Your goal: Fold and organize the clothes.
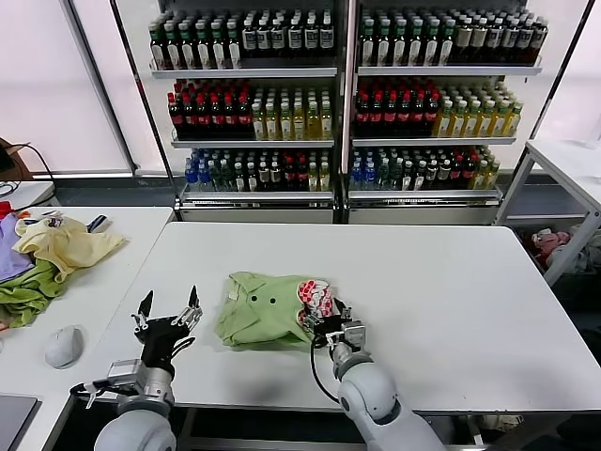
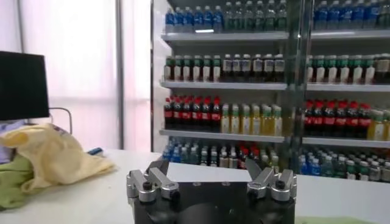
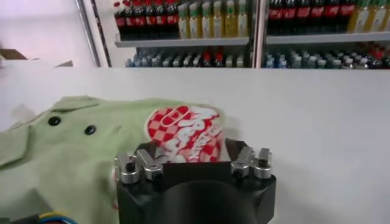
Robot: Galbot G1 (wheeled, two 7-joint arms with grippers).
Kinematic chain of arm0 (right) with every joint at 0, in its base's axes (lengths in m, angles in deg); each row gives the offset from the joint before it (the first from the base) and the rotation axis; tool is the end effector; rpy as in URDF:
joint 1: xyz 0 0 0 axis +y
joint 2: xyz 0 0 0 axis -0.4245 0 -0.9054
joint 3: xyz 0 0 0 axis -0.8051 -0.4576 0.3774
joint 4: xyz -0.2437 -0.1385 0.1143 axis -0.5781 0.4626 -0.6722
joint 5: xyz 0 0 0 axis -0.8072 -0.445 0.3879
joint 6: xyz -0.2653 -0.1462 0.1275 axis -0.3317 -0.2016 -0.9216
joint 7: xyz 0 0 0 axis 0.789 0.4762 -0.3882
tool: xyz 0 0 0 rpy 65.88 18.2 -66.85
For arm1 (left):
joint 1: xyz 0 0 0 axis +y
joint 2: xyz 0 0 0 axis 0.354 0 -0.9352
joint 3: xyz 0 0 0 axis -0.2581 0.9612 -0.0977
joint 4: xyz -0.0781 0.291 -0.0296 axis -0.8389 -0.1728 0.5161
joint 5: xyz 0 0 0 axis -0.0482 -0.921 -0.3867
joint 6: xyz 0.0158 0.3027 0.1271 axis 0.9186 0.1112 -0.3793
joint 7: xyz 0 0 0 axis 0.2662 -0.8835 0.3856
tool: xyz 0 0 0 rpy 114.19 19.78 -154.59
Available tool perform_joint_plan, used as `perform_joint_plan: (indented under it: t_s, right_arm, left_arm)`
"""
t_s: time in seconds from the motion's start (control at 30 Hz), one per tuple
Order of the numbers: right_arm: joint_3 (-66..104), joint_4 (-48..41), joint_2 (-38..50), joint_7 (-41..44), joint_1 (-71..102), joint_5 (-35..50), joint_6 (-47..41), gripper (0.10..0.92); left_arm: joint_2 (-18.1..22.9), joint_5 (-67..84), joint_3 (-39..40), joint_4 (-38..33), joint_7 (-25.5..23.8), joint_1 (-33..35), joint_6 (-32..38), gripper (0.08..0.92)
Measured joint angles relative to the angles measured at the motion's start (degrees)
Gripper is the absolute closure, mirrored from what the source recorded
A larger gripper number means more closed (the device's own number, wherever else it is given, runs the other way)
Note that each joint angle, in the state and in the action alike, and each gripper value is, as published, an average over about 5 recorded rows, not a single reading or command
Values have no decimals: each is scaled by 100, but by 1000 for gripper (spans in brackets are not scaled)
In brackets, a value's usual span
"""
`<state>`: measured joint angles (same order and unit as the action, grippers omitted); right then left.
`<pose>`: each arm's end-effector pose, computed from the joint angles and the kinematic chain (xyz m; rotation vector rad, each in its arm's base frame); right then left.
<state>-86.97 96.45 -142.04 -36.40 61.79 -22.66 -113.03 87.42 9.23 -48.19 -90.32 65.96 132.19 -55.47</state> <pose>0.3018 0.1035 -0.2687 0.3696 -2.7237 -0.0386 0.2107 0.0246 -0.2104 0.2218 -3.0390 0.0271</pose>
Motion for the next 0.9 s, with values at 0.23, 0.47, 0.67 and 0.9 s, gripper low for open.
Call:
perform_joint_plan:
  t_s: [0.23, 0.47, 0.67, 0.9]
  right_arm:
    - [-85, -140, -19, -87, -58, 124, -25, 474]
    - [-10, -174, 143, -20, -182, 85, -32, 681]
    - [180, -244, 495, 212, -347, 39, 10, 838]
    - [505, -352, 1059, 691, -505, -59, 223, 868]
  left_arm:
    - [5, -66, -156, -194, 9, 264, 9, 177]
    - [13, -131, -219, -360, 11, 435, -29, 177]
    - [36, -189, -237, -495, 9, 539, -83, 177]
    - [95, -295, -207, -633, -36, 647, -145, 177]
